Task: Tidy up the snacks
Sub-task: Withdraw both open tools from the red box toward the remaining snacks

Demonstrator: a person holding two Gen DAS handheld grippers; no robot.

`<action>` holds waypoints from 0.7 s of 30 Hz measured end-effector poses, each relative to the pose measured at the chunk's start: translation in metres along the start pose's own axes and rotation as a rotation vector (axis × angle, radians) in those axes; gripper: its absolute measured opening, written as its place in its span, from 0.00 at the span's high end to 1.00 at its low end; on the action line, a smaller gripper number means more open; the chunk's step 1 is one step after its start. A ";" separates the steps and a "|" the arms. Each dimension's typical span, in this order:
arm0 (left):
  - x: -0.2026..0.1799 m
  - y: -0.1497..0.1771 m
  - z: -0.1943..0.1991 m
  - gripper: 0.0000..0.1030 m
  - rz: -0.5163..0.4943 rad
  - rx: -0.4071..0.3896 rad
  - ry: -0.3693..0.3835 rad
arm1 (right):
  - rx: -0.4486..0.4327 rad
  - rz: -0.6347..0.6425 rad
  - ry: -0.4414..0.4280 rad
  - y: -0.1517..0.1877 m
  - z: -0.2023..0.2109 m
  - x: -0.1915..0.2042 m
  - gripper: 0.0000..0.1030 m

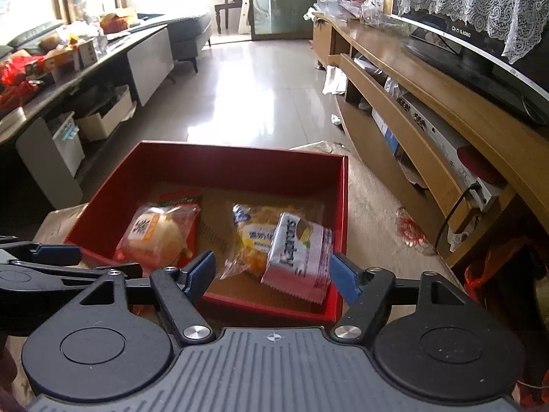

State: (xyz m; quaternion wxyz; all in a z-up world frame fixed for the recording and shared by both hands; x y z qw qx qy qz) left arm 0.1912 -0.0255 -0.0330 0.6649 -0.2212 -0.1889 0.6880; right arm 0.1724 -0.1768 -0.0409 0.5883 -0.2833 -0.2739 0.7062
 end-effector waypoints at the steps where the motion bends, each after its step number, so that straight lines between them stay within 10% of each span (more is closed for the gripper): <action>1: 0.001 0.004 0.002 0.36 -0.001 0.004 0.003 | 0.003 -0.002 -0.002 0.003 0.003 0.001 0.23; 21: 0.015 0.113 0.024 0.37 -0.079 0.163 0.007 | 0.174 0.052 -0.032 0.093 0.038 0.034 0.24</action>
Point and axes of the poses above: each gripper's, at about its wrist camera, not at the fingertips, and z roughly against the way its jaws point, x to its left, y to its underside, the point moved 7 cm from there along -z, roughly the way its jaws point, and after that the axes turned 5 degrees about z, right-handed, at the moved point
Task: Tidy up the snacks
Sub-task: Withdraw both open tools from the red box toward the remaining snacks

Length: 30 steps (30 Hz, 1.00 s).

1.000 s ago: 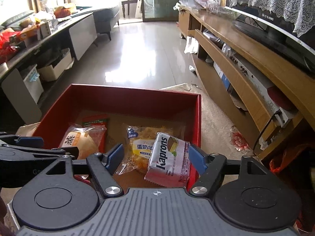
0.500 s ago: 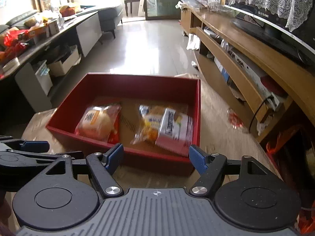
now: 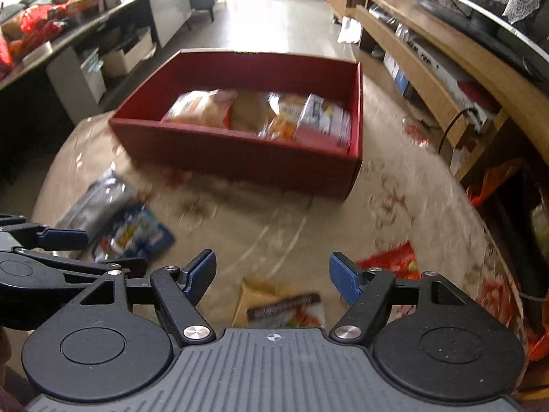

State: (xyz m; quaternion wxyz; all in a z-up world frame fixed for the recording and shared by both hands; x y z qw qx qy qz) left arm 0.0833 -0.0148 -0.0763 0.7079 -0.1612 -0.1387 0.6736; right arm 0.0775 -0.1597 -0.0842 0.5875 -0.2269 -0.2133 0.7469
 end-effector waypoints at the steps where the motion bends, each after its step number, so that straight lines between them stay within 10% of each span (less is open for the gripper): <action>1: 0.000 0.004 0.000 0.37 -0.003 0.005 -0.003 | 0.005 0.006 0.000 0.004 0.000 0.002 0.24; 30: 0.007 0.044 -0.013 0.40 -0.073 0.101 -0.013 | 0.080 0.138 -0.042 0.032 -0.004 0.031 0.29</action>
Point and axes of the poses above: each gripper's, at about its wrist camera, not at the fingertips, and z roughly against the way its jaws point, x to its left, y to its underside, the point moved 7 cm from there along -z, roughly the way its jaws point, and after that the axes turned 5 degrees about z, right-handed, at the moved point
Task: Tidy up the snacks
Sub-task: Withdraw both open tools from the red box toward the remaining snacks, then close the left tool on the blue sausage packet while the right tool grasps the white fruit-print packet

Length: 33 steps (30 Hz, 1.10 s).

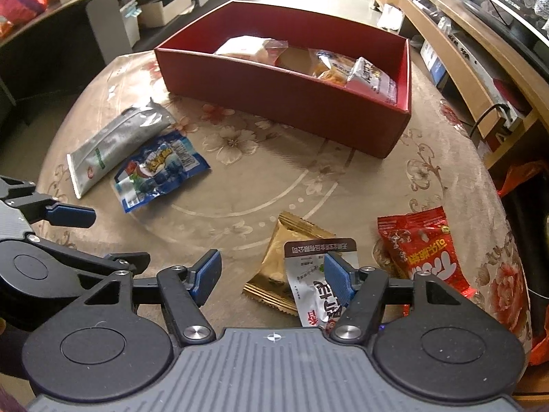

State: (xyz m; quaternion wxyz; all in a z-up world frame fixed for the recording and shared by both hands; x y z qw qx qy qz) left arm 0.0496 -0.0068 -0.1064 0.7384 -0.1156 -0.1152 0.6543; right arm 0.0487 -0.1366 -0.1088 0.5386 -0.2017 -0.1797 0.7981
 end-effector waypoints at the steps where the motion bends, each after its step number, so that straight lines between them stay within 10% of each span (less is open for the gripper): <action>1: 0.000 0.001 -0.001 0.40 0.002 0.006 0.003 | 0.003 0.001 -0.001 0.000 -0.001 0.000 0.29; 33: 0.006 0.002 -0.008 0.35 0.020 0.049 0.073 | 0.040 0.048 -0.011 -0.004 -0.017 -0.005 0.21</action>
Point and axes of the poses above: each gripper's, at about its wrist camera, not at the fingertips, and z roughly against the way its jaws point, x to its left, y to its underside, the point moved 7 cm from there along -z, roughly the way its jaws point, and after that the axes turned 5 degrees about z, right-handed, at the moved point
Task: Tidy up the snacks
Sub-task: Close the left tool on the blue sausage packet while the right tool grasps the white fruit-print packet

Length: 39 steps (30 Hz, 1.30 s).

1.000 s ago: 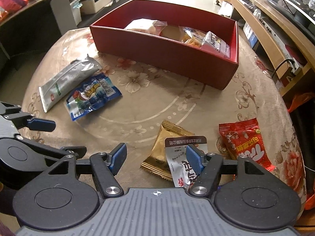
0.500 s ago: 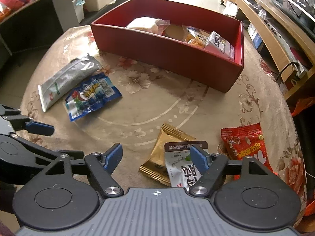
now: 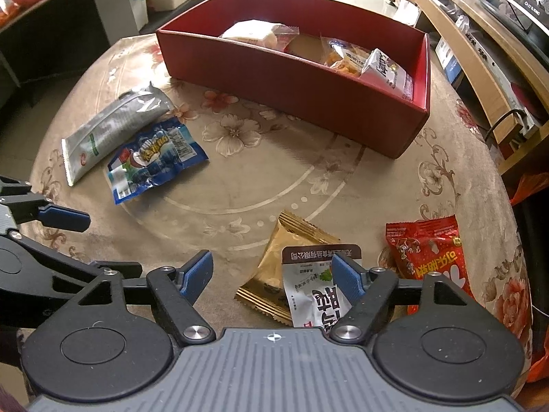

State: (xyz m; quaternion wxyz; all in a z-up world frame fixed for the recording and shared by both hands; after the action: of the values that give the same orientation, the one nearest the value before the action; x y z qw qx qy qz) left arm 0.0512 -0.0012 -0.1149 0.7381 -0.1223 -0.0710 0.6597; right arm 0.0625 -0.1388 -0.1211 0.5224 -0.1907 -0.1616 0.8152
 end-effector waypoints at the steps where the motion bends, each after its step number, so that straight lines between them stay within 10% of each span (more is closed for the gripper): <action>1: 0.000 0.000 0.000 0.35 0.001 0.000 0.000 | 0.002 -0.002 0.001 0.000 -0.001 -0.001 0.21; 39: 0.049 -0.061 0.004 0.33 0.273 -0.046 0.095 | 0.008 -0.219 -0.049 -0.003 -0.012 -0.060 0.18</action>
State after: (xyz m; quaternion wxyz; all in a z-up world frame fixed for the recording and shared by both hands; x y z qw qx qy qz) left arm 0.1142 0.0414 -0.0970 0.6409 -0.1785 -0.0338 0.7458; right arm 0.0932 -0.1916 -0.1223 0.6050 -0.1501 -0.1910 0.7583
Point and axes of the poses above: each gripper's, at about its wrist camera, not at the fingertips, and z roughly against the way its jaws point, x to its left, y to its underside, the point moved 7 cm from there along -z, roughly the way its jaws point, and after that the axes turned 5 degrees about z, right-handed, at the moved point
